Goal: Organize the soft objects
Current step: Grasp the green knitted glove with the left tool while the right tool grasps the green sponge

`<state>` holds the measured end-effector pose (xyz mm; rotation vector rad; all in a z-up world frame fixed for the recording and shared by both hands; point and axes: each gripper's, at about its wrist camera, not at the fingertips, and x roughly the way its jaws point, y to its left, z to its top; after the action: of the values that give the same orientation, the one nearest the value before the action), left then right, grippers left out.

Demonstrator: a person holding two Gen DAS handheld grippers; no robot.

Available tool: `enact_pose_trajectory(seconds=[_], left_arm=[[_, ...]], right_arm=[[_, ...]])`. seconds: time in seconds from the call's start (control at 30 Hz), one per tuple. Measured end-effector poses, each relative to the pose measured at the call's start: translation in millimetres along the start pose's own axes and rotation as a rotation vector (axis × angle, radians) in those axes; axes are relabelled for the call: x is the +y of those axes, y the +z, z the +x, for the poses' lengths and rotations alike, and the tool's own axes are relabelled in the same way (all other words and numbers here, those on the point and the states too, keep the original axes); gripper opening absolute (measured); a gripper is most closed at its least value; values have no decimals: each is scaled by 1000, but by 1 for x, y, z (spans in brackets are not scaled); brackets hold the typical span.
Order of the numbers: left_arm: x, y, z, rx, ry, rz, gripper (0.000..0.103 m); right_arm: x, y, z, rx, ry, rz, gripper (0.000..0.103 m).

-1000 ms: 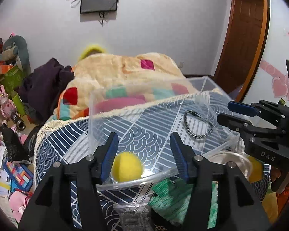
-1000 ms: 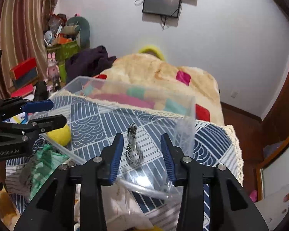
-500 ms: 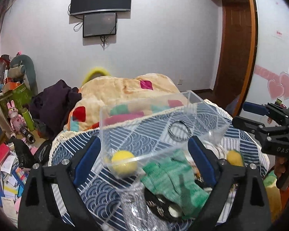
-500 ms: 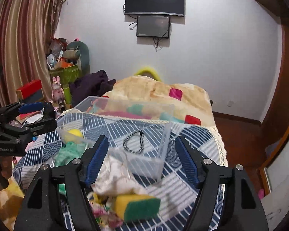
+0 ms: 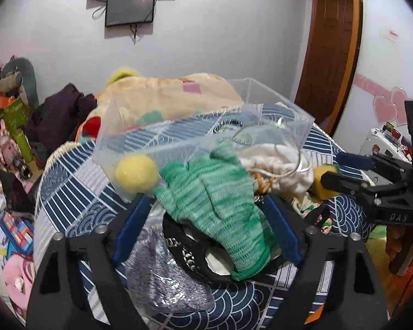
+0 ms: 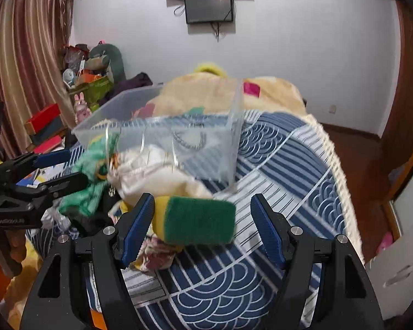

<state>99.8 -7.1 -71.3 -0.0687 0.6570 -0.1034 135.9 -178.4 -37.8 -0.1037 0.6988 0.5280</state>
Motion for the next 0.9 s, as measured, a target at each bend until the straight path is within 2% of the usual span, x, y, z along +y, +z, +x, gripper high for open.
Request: enact_pose_trajectory(seconds=[0.17,0.23,0.3,0.4,0.47,0.53,0.6,0.77,0.8,0.83,0.87,0.9], left_arm=[[4,-10,4,0,1,-28,57],[6,-13,1,-8,-1,-29,47],[8,-13,-2,-9,-13,-28,33],[10,-13,-8,-14,-22,-19,22],[10,-15,-14,-25,-21,-16,20],[11,-15,-21,-39,-19,-19,19],[12,-14,-28,-53,-18,-18,17],[18,-8,-47,-94,-4,-24,16],[19,-7,-51,-104,1,-25,16],[20,-4,-54,-115,7,-25,16],[22,-3,-57,-123,10,-25,16],[23,-1,-60,-129,12,-25,16]], right_arm=[[-3,-11,7,40,48,36,69],[-4,-13,7,42,56,41,65],[-2,-14,4,40,76,48,59],[-1,-14,1,29,72,40,56],[-2,-14,-2,20,68,38,52],[-3,-14,-6,14,80,43,36],[-5,-11,-11,-4,83,54,28],[-5,-9,-16,-19,67,32,28],[-5,-10,-16,-20,63,22,28],[-4,-11,-15,-21,49,19,36],[-3,-11,-13,-13,39,18,57],[-4,-12,-11,-6,28,23,73]])
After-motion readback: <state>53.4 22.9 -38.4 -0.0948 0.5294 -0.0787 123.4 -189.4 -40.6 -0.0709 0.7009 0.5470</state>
